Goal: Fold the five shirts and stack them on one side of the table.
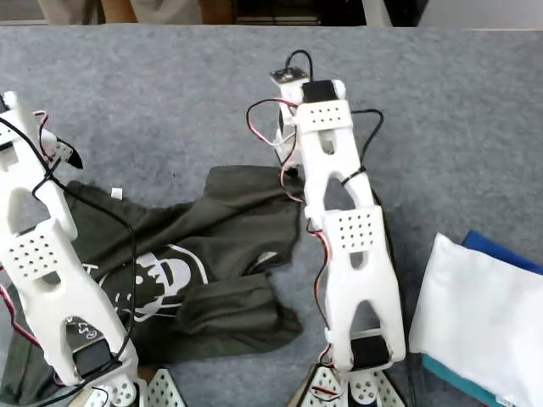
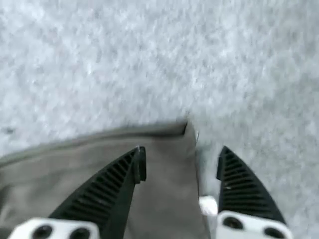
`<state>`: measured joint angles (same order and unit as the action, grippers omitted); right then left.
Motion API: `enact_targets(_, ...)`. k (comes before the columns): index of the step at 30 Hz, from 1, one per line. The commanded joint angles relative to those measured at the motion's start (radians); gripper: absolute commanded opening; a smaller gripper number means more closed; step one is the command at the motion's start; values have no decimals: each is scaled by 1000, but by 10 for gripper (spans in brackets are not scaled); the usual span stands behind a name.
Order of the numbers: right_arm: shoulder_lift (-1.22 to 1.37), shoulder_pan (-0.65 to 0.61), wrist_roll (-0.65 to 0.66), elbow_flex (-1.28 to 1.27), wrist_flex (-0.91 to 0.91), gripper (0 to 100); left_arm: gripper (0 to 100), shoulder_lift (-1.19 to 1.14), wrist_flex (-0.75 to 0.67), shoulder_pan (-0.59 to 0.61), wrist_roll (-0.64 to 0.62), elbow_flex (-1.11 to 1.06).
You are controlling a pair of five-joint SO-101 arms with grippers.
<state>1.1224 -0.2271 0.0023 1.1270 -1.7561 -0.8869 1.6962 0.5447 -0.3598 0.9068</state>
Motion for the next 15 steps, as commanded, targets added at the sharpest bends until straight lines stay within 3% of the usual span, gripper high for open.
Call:
enact_targets(1,4,5,-3,44,-12,267,260,-35,-17,-12,-9,44)
enact_targets(8,7,5,-2,47,-12,267,257,-101,-46,-28,-11,46)
enact_targets(15,1,5,0,48,-12,267,102,-111,-46,-29,-11,34)
